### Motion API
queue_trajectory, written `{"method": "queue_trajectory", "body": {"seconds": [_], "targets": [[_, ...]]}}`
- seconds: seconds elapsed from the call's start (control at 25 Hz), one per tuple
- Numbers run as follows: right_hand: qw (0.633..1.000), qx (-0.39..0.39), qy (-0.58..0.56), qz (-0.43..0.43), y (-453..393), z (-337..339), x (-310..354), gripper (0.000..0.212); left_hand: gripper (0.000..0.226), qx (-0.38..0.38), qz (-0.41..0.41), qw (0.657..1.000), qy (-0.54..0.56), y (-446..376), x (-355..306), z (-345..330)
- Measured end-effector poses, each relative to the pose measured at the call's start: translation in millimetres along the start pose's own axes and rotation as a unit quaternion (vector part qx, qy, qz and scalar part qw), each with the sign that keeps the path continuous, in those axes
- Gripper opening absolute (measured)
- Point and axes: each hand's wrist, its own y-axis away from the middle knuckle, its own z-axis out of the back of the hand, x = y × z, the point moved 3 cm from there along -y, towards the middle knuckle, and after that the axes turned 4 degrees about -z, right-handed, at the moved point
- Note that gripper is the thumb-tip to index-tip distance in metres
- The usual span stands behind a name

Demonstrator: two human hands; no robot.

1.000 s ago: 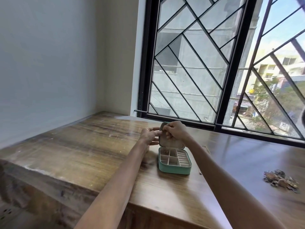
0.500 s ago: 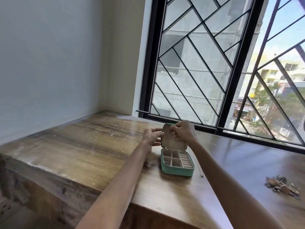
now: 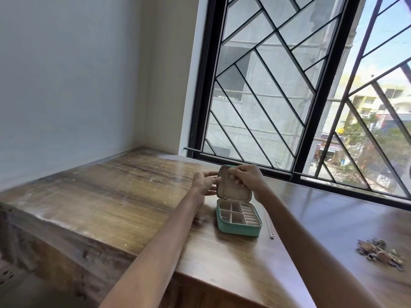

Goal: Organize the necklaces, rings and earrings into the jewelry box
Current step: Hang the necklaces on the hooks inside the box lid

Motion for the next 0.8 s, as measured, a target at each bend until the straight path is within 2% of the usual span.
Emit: {"method": "queue_trajectory", "body": {"seconds": [0.08, 0.24, 0.4, 0.52, 0.8], "targets": [[0.999, 0.019, -0.048, -0.007, 0, -3, 9, 0.018, 0.029, 0.002, 0.000, 1.000, -0.002, 0, 0, 0], [0.995, 0.081, -0.064, -0.013, 6, -4, 23, 0.016, 0.030, 0.009, -0.002, 1.000, 0.008, 0, 1, 2], [0.989, 0.144, -0.034, -0.009, 12, -3, 28, 0.018, 0.032, 0.010, -0.007, 1.000, 0.015, -1, 1, 2], [0.992, 0.119, -0.018, -0.021, 5, -2, 18, 0.018, 0.033, 0.015, -0.008, 1.000, 0.006, -1, 2, 2], [0.987, 0.026, 0.154, 0.038, -21, -8, 6, 0.032, 0.034, 0.019, -0.009, 1.000, 0.013, -1, 0, 0]]}}
